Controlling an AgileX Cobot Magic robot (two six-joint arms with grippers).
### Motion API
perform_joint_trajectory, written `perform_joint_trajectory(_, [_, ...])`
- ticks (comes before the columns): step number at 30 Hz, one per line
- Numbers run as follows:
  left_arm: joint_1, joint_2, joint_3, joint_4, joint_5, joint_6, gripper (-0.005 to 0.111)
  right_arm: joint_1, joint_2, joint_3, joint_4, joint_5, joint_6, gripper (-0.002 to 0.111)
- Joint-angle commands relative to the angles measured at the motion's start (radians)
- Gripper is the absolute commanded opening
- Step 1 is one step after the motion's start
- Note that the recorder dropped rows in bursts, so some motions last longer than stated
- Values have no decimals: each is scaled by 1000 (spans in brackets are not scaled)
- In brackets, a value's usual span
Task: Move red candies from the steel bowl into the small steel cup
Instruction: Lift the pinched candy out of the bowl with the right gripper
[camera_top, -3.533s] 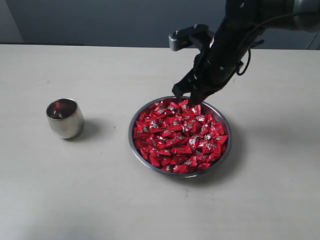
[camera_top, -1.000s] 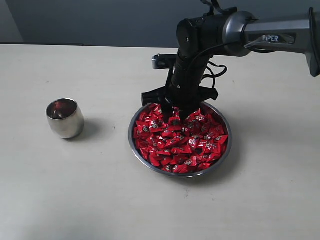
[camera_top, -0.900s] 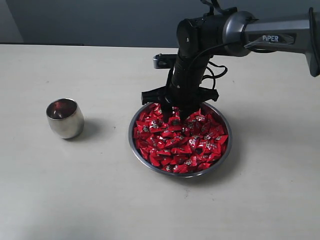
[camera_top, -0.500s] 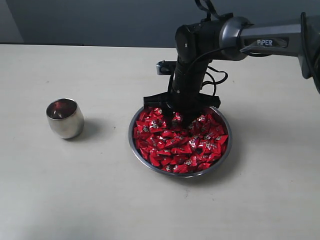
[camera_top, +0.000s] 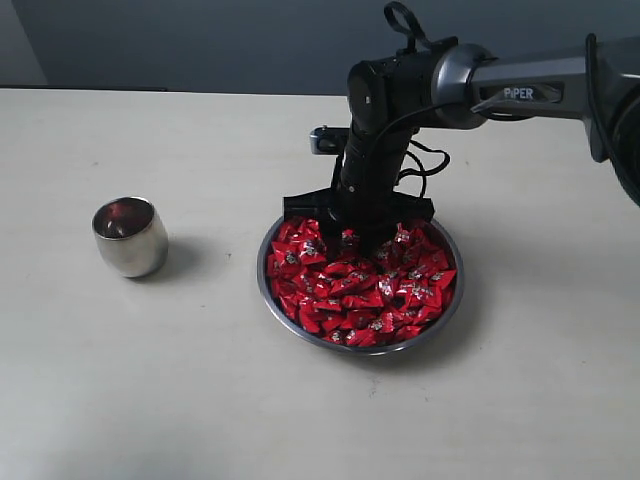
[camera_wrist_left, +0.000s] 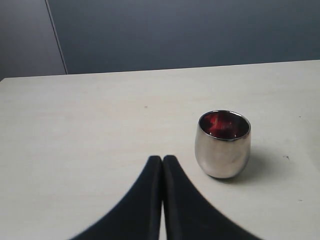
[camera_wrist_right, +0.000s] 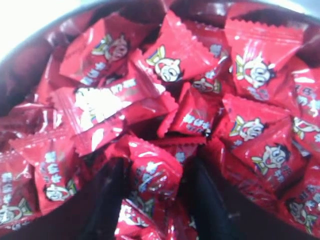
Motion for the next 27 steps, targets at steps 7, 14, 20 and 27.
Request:
perform_joint_trajectory(7, [-8,-4,4,1,-2,-3,0,1,4,-4,-13,-2,-6,42])
perform_joint_trajectory(14, [-8,-4,4,1,-2,-3,0,1,4,-4,-13,-2,-19,42])
perform_joint_trajectory(20, [-8,-4,4,1,-2,-3,0,1,4,-4,-13,-2,-37,20])
perform_joint_trajectory(27, [-8,-4,4,1,-2,-3,0,1,4,-4,7,-5,-81,0])
